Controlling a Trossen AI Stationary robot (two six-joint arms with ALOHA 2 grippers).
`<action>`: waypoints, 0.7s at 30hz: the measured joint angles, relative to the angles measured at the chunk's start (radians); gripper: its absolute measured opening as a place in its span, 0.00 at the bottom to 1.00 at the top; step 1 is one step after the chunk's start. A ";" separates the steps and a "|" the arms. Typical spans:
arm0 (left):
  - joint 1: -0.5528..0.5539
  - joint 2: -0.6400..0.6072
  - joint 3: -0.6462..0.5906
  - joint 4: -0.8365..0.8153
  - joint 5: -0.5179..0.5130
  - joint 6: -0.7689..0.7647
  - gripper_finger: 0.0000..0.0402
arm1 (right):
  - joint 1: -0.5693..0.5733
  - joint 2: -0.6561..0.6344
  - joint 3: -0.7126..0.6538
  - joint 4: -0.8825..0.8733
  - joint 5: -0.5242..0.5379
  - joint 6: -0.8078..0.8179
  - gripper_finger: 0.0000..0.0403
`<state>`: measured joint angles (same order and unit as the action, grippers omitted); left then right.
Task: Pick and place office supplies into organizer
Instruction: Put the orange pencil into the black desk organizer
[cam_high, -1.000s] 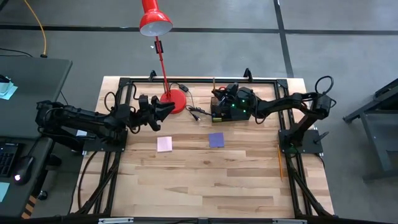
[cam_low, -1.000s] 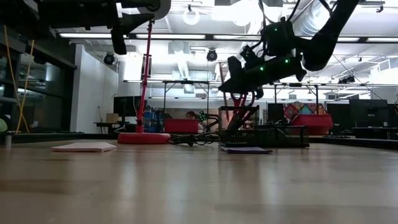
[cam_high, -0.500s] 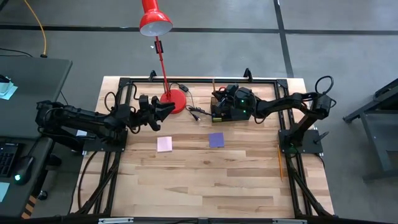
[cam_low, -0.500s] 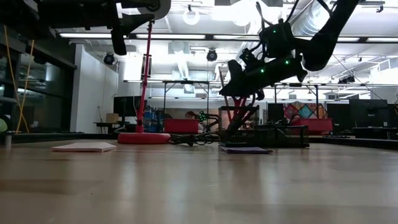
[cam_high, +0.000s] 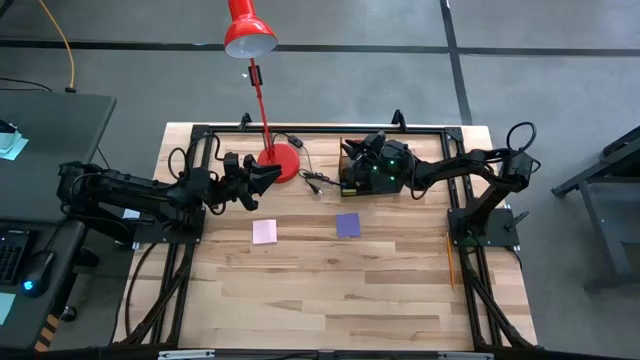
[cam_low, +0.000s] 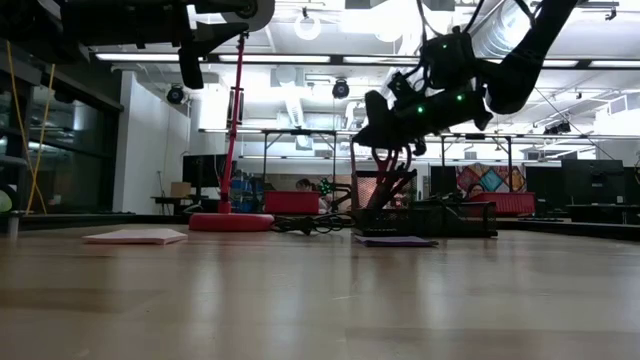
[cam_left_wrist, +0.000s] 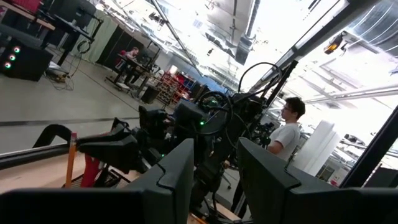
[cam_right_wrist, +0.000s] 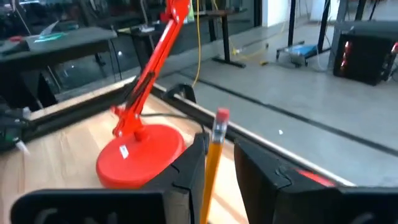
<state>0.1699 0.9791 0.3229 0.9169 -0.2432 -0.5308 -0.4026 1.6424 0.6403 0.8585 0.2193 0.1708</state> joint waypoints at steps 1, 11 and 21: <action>0.000 0.000 0.000 0.000 0.000 0.000 0.28 | 0.000 0.000 0.000 0.014 0.010 -0.012 0.21; 0.000 0.000 0.000 0.000 0.000 0.035 0.28 | 0.002 -0.095 0.000 0.051 0.015 -0.015 0.21; 0.001 0.000 0.000 -0.028 -0.030 0.067 0.28 | 0.006 -0.292 0.000 -0.158 -0.056 0.187 0.21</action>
<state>0.1711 0.9791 0.3233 0.8889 -0.2735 -0.4641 -0.3965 1.3503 0.6403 0.7002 0.1635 0.3574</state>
